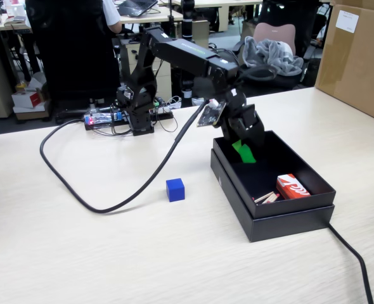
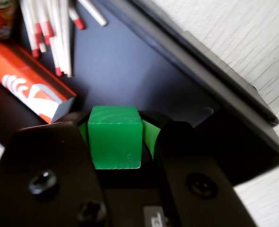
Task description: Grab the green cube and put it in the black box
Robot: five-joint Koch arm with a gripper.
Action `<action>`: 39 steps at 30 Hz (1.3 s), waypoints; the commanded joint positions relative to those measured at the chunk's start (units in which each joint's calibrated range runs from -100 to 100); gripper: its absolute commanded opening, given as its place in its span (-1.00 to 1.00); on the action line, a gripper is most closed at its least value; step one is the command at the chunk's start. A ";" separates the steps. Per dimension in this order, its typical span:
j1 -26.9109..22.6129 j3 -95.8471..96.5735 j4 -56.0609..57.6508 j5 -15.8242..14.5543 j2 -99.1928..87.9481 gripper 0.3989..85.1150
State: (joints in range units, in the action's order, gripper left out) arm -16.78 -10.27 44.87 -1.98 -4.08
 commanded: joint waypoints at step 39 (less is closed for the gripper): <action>12.36 11.36 -2.75 -1.22 -54.38 0.08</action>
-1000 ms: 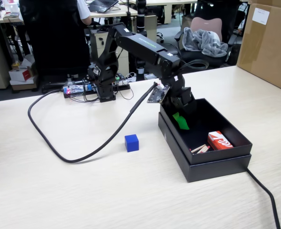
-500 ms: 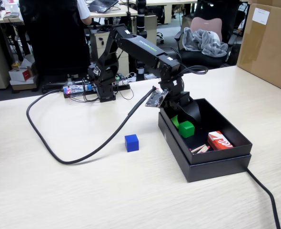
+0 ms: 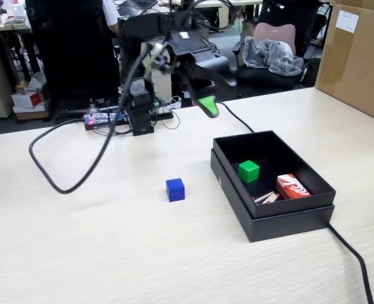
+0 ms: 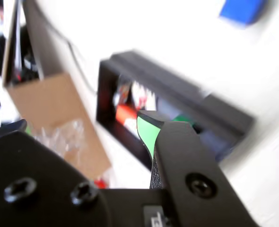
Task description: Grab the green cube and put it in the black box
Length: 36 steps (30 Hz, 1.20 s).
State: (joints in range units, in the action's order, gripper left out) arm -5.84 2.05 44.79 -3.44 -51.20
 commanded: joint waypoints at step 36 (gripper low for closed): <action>7.47 87.43 -49.24 5.13 -48.80 0.18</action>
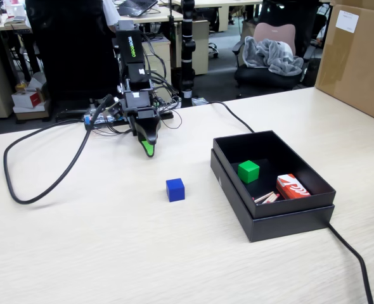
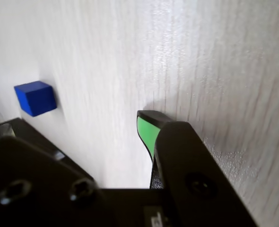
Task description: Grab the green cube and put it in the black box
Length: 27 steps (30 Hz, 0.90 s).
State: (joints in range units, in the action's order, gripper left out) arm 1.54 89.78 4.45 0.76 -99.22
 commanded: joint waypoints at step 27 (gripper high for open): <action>0.20 7.69 -6.74 1.90 -0.55 0.18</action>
